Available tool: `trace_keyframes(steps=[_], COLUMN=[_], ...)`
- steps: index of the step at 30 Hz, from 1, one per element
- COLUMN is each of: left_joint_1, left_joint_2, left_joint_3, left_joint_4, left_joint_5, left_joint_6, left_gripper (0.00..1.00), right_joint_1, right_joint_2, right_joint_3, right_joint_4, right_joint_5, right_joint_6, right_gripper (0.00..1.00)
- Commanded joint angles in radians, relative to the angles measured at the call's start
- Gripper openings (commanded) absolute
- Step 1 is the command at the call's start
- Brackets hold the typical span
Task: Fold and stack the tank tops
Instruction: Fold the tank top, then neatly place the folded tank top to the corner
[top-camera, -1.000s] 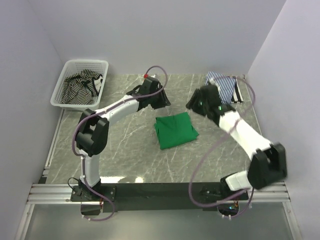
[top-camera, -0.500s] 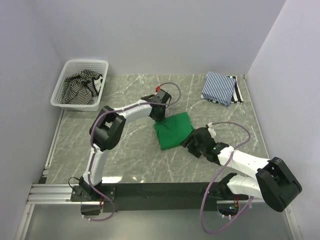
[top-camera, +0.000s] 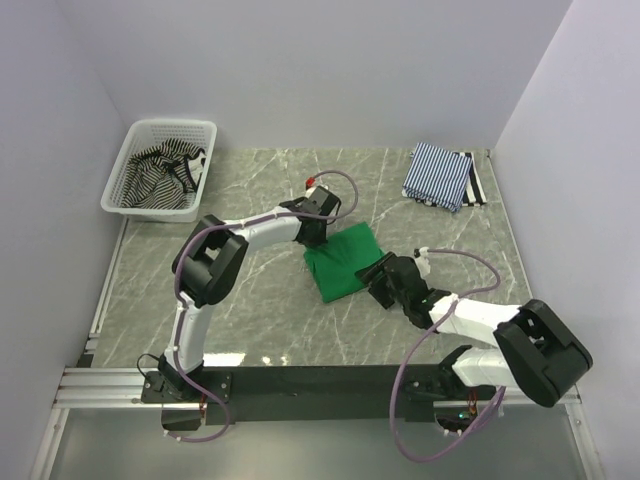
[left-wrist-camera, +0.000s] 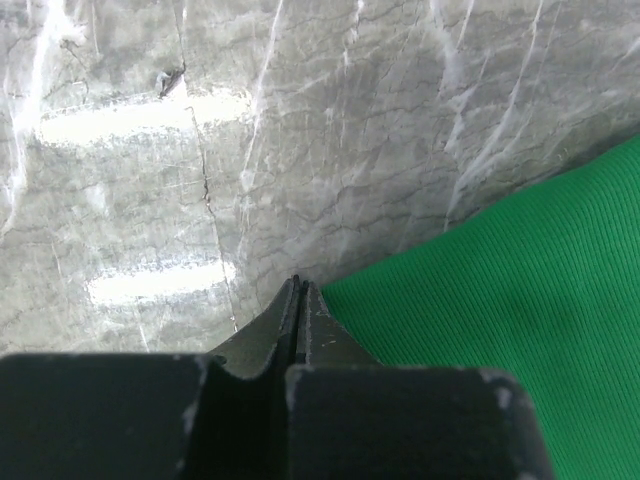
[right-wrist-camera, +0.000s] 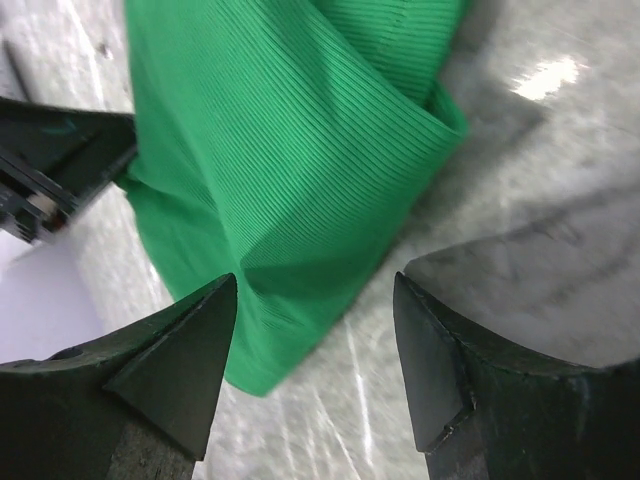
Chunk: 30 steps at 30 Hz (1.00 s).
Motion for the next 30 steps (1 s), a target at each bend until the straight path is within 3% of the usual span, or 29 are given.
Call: trace_keyframes(steps=[1,9,15,22,26,29,30], left_joint_1=[0.003,0.003,0.003,0.003,0.004,0.018,0.035], left_joint_2=[0.021,-0.006,-0.029,-0.055,-0.077,-0.103,-0.109], left_joint_3=[-0.066,-0.121,-0.137,-0.146,-0.135,-0.109,-0.105], left_joint_4=[-0.107,-0.075,-0.063,-0.052,-0.061,-0.084,-0.089], left_joint_5=[0.028,0.1,0.157,0.198,0.214,0.207,0.212], left_joint_6=[-0.024,-0.043,-0.044,-0.041,-0.035,-0.032,-0.03], left_gripper=[0.01,0.01,0.01,0.01,0.01,0.14,0.3], right_joint_1=[0.007,0.005,0.005,0.005,0.007,0.007,0.005], right_joint_2=[0.055,0.125,0.216,0.3,0.34,0.404,0.425], right_joint_3=[-0.002,0.078,0.193,0.315,0.435,0.58,0.624], right_joint_4=[0.05,-0.03,-0.126,-0.218,-0.331,-0.458,-0.488], right_joint_5=[0.047,0.102,0.125,0.136,0.157,0.193,0.202], right_joint_6=[0.031,-0.01,-0.09,-0.2,-0.28,-0.395,-0.433], right_gripper=[0.71,0.67,0.55,0.11,0.0,0.0,0.0])
